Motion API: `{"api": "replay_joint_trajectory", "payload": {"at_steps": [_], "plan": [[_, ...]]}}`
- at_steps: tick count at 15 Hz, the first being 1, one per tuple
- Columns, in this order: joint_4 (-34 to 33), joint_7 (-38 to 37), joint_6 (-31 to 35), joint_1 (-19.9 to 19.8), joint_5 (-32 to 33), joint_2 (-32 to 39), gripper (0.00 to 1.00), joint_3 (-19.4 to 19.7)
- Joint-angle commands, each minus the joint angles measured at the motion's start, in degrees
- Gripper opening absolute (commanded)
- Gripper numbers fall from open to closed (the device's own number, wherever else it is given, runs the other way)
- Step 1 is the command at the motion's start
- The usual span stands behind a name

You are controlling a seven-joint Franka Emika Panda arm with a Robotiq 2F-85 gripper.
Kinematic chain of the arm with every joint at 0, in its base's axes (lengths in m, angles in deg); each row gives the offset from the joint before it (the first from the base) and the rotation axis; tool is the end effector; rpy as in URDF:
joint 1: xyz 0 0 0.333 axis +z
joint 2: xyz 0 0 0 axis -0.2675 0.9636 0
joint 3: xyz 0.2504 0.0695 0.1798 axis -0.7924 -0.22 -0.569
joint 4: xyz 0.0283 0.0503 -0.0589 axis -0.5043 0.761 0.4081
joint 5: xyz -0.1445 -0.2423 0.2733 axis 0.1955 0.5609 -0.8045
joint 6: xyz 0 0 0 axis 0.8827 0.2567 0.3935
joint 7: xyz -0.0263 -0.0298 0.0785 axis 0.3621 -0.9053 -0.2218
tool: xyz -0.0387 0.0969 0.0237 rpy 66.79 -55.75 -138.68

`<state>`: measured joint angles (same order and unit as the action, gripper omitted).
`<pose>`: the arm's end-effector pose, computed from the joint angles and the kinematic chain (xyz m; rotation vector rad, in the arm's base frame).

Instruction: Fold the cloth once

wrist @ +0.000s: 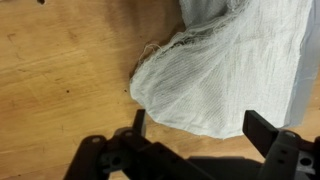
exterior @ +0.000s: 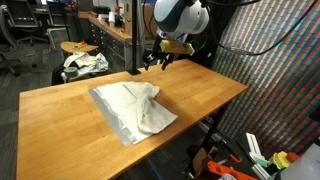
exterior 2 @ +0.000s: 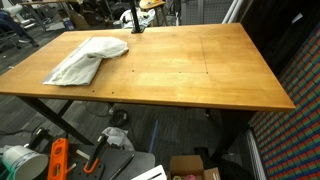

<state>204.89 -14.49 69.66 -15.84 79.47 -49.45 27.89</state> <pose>0.5684 0.0141 0.3653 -3.0296 0.2328 -0.3537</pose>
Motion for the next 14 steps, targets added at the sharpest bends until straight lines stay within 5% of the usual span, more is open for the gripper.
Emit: {"api": "replay_joint_trajectory", "payload": {"at_steps": [1, 11, 14], "plan": [[-3.48, 2.83, -2.59, -0.46, -2.31, 2.00, 1.00, 0.52], [-2.00, 1.47, -2.57, -0.26, -0.87, 1.81, 1.00, 0.72], [-4.86, 2.83, -8.51, -0.63, -2.32, 2.85, 1.00, 0.52]]}}
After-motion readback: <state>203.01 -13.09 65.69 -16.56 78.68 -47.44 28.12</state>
